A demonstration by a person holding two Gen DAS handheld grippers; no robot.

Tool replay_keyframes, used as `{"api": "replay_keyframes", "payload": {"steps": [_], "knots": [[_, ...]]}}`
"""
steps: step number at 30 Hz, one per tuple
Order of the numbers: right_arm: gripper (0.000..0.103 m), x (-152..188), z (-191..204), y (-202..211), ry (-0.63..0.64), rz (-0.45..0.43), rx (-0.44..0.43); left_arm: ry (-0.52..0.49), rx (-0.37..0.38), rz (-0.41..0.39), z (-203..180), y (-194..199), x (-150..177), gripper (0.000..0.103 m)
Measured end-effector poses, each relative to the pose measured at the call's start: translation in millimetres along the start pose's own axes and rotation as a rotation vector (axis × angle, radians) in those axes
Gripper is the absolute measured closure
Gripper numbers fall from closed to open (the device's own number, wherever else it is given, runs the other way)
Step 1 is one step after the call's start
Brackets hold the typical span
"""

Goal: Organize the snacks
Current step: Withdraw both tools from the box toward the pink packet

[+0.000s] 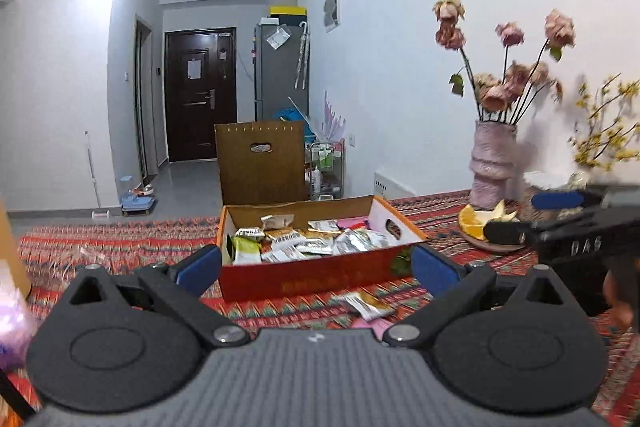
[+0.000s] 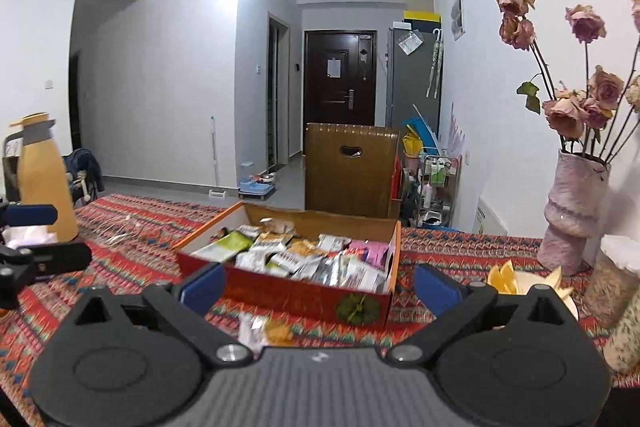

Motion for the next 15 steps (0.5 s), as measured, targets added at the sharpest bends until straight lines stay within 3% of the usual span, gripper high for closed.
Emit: {"api": "replay_keyframes", "payload": {"steps": [8,15], "knots": [[0.001,56,30,57,0.029,0.042,-0.036,0.0,-0.017,0.017,-12,54,43,0.0],[0.001,116,41,83,-0.01,0.136,-0.023,0.11,0.004,0.132,-4,71,100,0.0]]}}
Point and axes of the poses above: each gripper's, at about its wrist camera, not at the fingertips, and y roughly against the way its jaws point, z to its left, x to its underside, the point moved 10 cm from there along -y, roughly the way its jaws point
